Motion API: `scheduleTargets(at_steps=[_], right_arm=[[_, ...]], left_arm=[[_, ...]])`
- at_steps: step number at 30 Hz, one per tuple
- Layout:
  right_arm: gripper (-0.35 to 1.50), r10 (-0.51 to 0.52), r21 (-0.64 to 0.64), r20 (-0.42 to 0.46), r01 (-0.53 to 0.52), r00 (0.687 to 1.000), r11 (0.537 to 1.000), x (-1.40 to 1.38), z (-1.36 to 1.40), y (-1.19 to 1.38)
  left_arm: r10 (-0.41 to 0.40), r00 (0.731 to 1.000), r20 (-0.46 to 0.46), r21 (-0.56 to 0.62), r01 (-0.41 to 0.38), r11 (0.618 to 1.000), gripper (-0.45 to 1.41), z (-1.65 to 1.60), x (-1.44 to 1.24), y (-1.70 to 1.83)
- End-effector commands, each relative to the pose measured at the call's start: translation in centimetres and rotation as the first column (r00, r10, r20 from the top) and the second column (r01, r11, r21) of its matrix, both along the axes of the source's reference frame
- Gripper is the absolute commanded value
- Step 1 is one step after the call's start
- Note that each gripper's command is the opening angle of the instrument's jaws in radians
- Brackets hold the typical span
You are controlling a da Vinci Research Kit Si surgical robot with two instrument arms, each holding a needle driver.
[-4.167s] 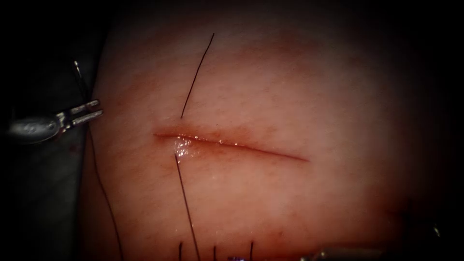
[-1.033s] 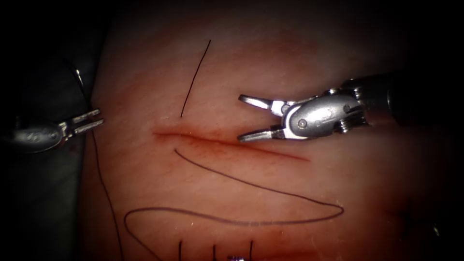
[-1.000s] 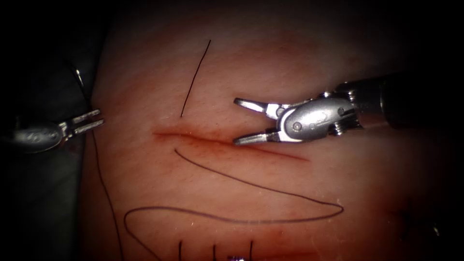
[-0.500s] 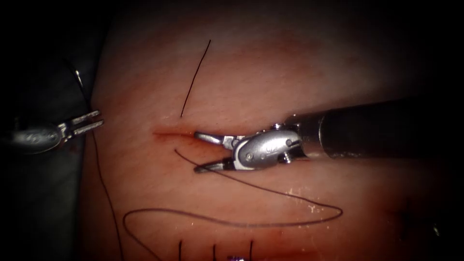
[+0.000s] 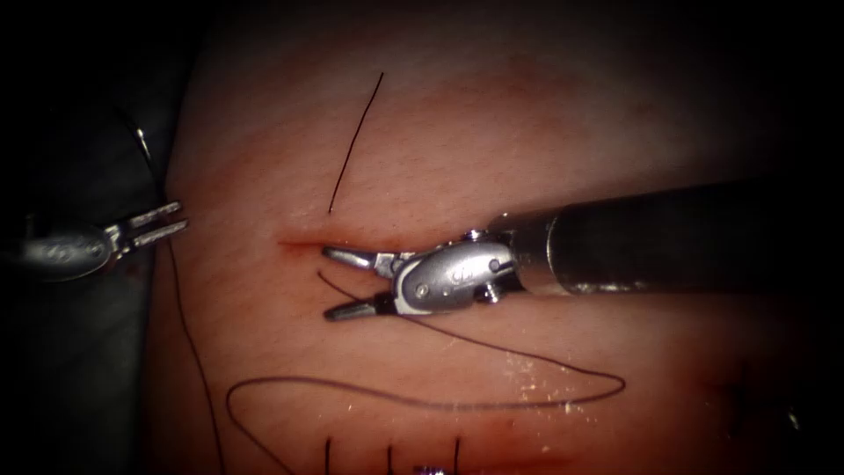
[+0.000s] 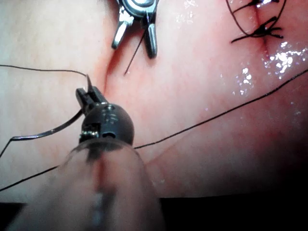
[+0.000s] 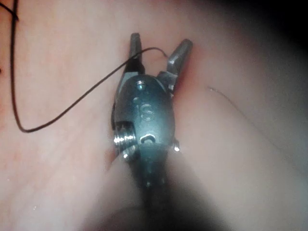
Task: Wound Closure
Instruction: With the right gripper, pull the suture through the wound until only a short tail remains.
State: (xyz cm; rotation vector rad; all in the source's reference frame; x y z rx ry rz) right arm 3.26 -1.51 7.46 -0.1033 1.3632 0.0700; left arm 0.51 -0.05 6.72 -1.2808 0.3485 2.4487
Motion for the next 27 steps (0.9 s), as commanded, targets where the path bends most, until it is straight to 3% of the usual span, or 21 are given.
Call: scheduleTargets(at_steps=[1,4,5,6,7,8,20,27], right_arm=[[1.18,-0.002,-0.002,-0.002,0.002,1.0,1.0,0.08,0.06,-0.02],[1.01,-0.007,-0.001,0.001,0.007,1.0,1.0,0.07,0.06,-0.02],[0.84,-0.013,0.001,0.004,0.013,1.0,1.0,0.06,0.06,-0.02],[0.49,-0.018,0.002,0.007,0.018,1.0,1.0,0.05,0.06,-0.02],[-0.13,-0.033,0.006,0.018,0.033,0.999,0.999,0.04,0.06,-0.02],[-0.35,-0.042,0.008,0.025,0.042,0.999,0.999,0.03,0.06,-0.03],[-0.35,-0.058,0.0,0.029,0.058,0.998,0.998,0.0,0.04,-0.04],[-0.35,-0.085,-0.025,0.018,0.085,0.996,0.996,-0.12,-0.1,-0.21]], left_arm=[[0.0,1.0,0.001,0.0,0.0,1.0,-0.45,0.06,-0.05,-0.01],[0.001,1.0,0.001,0.0,-0.001,1.0,-0.45,0.06,-0.05,-0.01],[0.001,1.0,0.001,0.0,-0.001,1.0,-0.45,0.06,-0.05,-0.01],[0.001,1.0,0.001,0.0,-0.001,1.0,-0.45,0.06,-0.05,-0.01],[0.001,1.0,0.001,0.0,-0.001,1.0,-0.45,0.06,-0.05,-0.01],[0.001,1.0,0.001,0.0,-0.001,1.0,-0.45,0.06,-0.05,-0.01],[0.0,1.0,0.0,0.0,0.0,1.0,-0.45,0.05,-0.05,-0.02],[0.0,1.0,0.0,0.0,0.0,1.0,-0.45,0.05,-0.06,-0.02]])
